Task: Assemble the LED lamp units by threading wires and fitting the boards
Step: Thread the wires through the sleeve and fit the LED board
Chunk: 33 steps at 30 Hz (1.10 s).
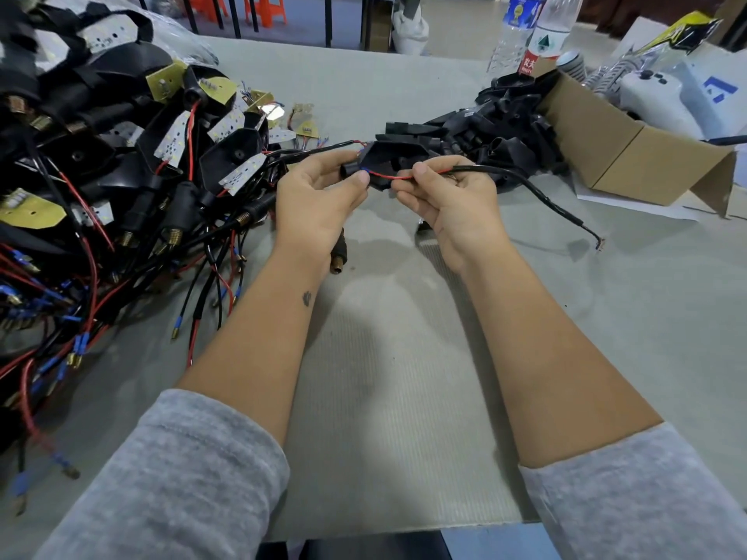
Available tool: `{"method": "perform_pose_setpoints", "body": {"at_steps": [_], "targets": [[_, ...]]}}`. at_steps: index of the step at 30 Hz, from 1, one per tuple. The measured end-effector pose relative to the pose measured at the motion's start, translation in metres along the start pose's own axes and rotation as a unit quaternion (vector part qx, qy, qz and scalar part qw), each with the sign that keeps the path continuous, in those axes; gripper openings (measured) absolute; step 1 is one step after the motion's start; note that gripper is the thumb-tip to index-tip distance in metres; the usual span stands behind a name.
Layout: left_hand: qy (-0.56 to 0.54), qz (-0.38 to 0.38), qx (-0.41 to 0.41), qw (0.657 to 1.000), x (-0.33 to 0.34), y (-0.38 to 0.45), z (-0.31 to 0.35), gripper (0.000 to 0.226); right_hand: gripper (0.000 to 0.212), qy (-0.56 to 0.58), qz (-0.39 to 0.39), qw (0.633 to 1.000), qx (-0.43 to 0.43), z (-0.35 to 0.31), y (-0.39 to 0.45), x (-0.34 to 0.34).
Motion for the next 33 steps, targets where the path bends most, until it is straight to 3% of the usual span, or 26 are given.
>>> {"method": "perform_pose_setpoints", "body": {"at_steps": [6, 14, 21, 25, 28, 33], "targets": [[-0.099, 0.002, -0.041, 0.994, -0.002, 0.002, -0.001, 0.027, 0.013, -0.054, 0.003, 0.999, -0.004, 0.002, 0.0, 0.0], [0.016, 0.002, -0.033, 0.999, 0.004, -0.003, 0.001, 0.028, 0.012, 0.023, -0.004, 1.0, -0.003, -0.003, -0.001, 0.003], [-0.006, 0.017, -0.045, 0.999, 0.002, -0.002, 0.001, 0.037, 0.006, -0.01, 0.026, 1.0, 0.008, 0.003, 0.0, 0.001], [0.004, -0.007, -0.043, 0.999, 0.005, -0.001, 0.0, 0.03, 0.006, 0.009, 0.028, 0.999, 0.02, 0.005, 0.0, 0.003], [0.043, -0.027, -0.023, 0.998, 0.01, -0.004, -0.001, 0.04, 0.012, 0.011, 0.011, 1.0, 0.026, 0.007, -0.001, 0.006], [-0.081, -0.007, -0.087, 0.993, 0.013, -0.006, 0.001, 0.061, 0.017, -0.046, 0.029, 0.998, -0.014, 0.004, 0.0, 0.004]]}}
Point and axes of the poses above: each hand's wrist, its own y-axis towards the middle knuckle, its own x-axis out of the palm, z = x × y, the point moved 3 cm from there along y, towards the middle knuckle, and after that the axes turned 4 degrees about -x, right-handed, at the moved point
